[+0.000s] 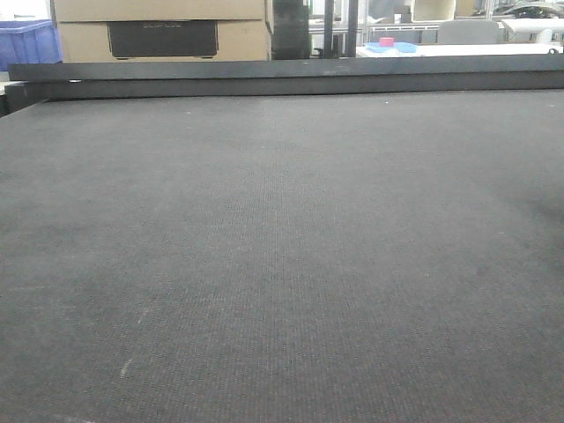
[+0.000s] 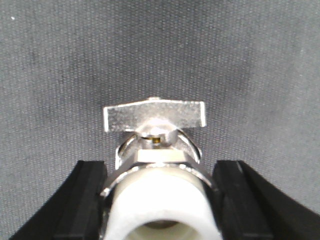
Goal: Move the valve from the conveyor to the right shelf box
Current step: 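Close both grippers on the valve bodies and lift them off the belt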
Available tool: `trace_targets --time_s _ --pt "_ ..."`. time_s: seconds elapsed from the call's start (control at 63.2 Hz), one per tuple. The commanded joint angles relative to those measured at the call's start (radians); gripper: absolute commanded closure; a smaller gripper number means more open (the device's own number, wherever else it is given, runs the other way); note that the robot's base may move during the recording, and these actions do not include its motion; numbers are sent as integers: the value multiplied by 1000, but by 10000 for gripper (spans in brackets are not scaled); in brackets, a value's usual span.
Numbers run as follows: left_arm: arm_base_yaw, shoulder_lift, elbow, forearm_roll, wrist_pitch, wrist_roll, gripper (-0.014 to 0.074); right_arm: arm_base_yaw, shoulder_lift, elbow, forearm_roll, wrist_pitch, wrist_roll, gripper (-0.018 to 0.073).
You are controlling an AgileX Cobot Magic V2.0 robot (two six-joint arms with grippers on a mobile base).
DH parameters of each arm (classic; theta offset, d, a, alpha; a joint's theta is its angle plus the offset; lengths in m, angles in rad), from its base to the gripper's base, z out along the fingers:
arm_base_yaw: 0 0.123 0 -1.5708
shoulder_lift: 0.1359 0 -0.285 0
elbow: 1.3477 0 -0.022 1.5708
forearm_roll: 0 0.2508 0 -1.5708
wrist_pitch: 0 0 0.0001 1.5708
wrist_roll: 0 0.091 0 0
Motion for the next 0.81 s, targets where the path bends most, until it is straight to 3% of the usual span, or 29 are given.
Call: trace_targets --time_s 0.0,0.411,0.475,0.68,0.791 --pt "-2 17 1 -6 0 -5 100 -2 0 0 14 -27 -4 722" --pt "-2 34 1 -11 -1 -5 132 -2 0 0 14 -25 -4 722" --pt "-2 34 1 -11 1 -5 211 -2 0 0 14 -25 -4 722" --pt "-2 34 -18 -16 57 10 694 -2 0 -2 14 -25 -4 722" --pt "-2 22 -65 -16 96 33 708 -2 -30 -24 14 -19 -4 722"
